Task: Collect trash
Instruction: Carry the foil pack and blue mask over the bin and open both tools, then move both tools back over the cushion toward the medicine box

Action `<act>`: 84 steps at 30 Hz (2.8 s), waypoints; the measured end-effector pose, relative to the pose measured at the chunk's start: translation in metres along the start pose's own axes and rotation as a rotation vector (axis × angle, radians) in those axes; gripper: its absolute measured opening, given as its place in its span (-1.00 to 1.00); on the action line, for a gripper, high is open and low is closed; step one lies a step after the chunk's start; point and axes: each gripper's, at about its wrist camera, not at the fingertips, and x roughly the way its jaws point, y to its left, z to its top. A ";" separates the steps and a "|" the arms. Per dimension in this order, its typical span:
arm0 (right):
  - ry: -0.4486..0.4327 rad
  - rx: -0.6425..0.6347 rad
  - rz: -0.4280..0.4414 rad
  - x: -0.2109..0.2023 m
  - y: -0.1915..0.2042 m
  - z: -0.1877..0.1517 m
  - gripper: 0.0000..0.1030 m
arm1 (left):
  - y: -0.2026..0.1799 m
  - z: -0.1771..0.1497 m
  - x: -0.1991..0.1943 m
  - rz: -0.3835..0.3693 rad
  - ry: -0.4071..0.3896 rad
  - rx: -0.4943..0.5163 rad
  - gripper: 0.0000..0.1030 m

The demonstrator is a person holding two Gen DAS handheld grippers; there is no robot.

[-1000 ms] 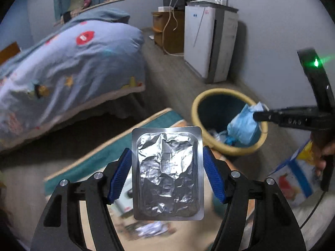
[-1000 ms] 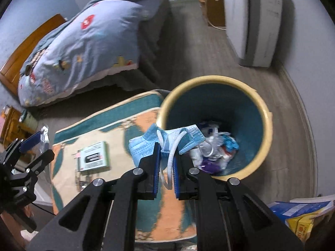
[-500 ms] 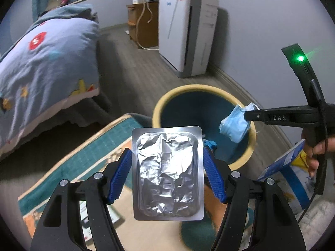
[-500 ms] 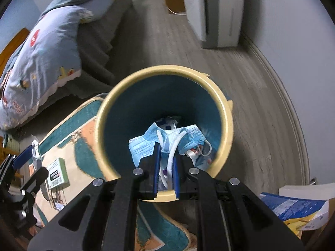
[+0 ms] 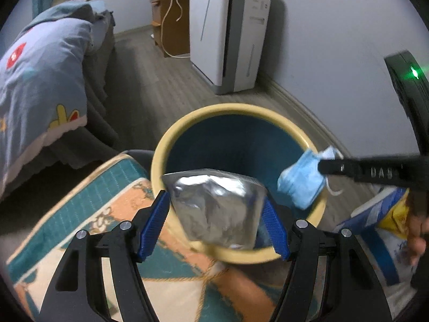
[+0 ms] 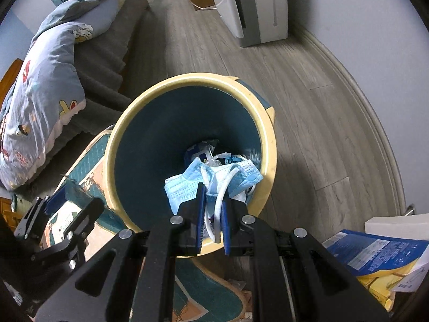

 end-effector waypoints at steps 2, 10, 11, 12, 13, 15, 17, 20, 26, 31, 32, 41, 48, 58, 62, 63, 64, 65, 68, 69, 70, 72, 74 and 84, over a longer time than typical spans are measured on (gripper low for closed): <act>-0.015 0.004 0.016 -0.002 0.001 0.001 -0.80 | -0.001 0.003 0.000 0.005 -0.036 -0.001 0.34; -0.070 0.013 0.048 -0.011 0.001 0.004 -0.36 | -0.006 0.004 0.005 0.013 -0.049 0.021 0.50; -0.070 0.019 0.049 -0.011 0.000 0.004 -0.15 | -0.006 0.003 0.006 0.020 -0.044 0.026 0.51; -0.072 0.025 0.048 -0.011 0.000 0.004 -0.09 | -0.005 0.003 0.007 0.028 -0.039 0.030 0.54; -0.075 0.030 0.049 -0.012 0.000 0.004 -0.04 | -0.005 0.002 0.007 0.031 -0.035 0.029 0.60; -0.076 0.038 0.047 -0.012 -0.001 0.005 0.06 | -0.004 0.001 0.006 0.032 -0.032 0.025 0.63; -0.070 0.039 0.044 -0.011 0.000 0.005 0.18 | -0.002 0.001 0.007 0.038 -0.029 0.026 0.68; -0.070 0.040 0.038 -0.014 0.002 0.005 0.46 | 0.000 -0.001 0.003 0.048 -0.027 0.033 0.73; -0.096 0.014 0.021 -0.024 0.014 0.003 0.89 | 0.011 -0.010 -0.014 0.078 -0.024 0.026 0.84; -0.102 -0.043 0.017 -0.033 0.035 -0.002 0.89 | 0.029 -0.019 -0.040 0.094 -0.040 -0.009 0.85; -0.108 -0.051 0.018 -0.035 0.039 -0.004 0.89 | 0.034 -0.021 -0.048 0.097 -0.044 -0.020 0.85; -0.107 -0.086 0.032 -0.039 0.070 -0.016 0.89 | 0.078 -0.053 -0.109 0.162 -0.064 -0.103 0.87; -0.084 -0.154 0.063 -0.036 0.117 -0.033 0.89 | 0.115 -0.096 -0.143 0.246 -0.028 -0.148 0.88; -0.080 -0.314 0.085 -0.028 0.207 -0.069 0.89 | 0.166 -0.153 -0.178 0.304 0.017 -0.248 0.88; -0.081 -0.372 0.085 -0.024 0.234 -0.082 0.89 | 0.178 -0.166 -0.189 0.314 0.018 -0.257 0.88; -0.079 -0.389 0.083 -0.021 0.242 -0.086 0.89 | 0.183 -0.170 -0.192 0.314 0.018 -0.265 0.88; -0.076 -0.398 0.082 -0.019 0.247 -0.088 0.89 | 0.185 -0.171 -0.193 0.316 0.019 -0.272 0.88; -0.072 -0.407 0.082 -0.017 0.252 -0.091 0.89 | 0.190 -0.173 -0.196 0.319 0.019 -0.280 0.88; -0.053 -0.441 0.079 -0.008 0.266 -0.098 0.89 | 0.203 -0.182 -0.197 0.314 0.033 -0.309 0.88; -0.050 -0.450 0.074 -0.005 0.269 -0.100 0.89 | 0.206 -0.185 -0.194 0.311 0.045 -0.311 0.88; -0.049 -0.454 0.071 -0.003 0.271 -0.100 0.89 | 0.207 -0.188 -0.191 0.309 0.054 -0.308 0.88; -0.044 -0.463 0.062 0.002 0.275 -0.100 0.89 | 0.208 -0.195 -0.180 0.301 0.092 -0.294 0.88; -0.032 -0.460 0.056 0.007 0.278 -0.100 0.89 | 0.204 -0.201 -0.163 0.285 0.138 -0.267 0.88; -0.011 -0.492 0.044 0.021 0.282 -0.092 0.89 | 0.162 -0.209 -0.102 0.159 0.209 -0.084 0.88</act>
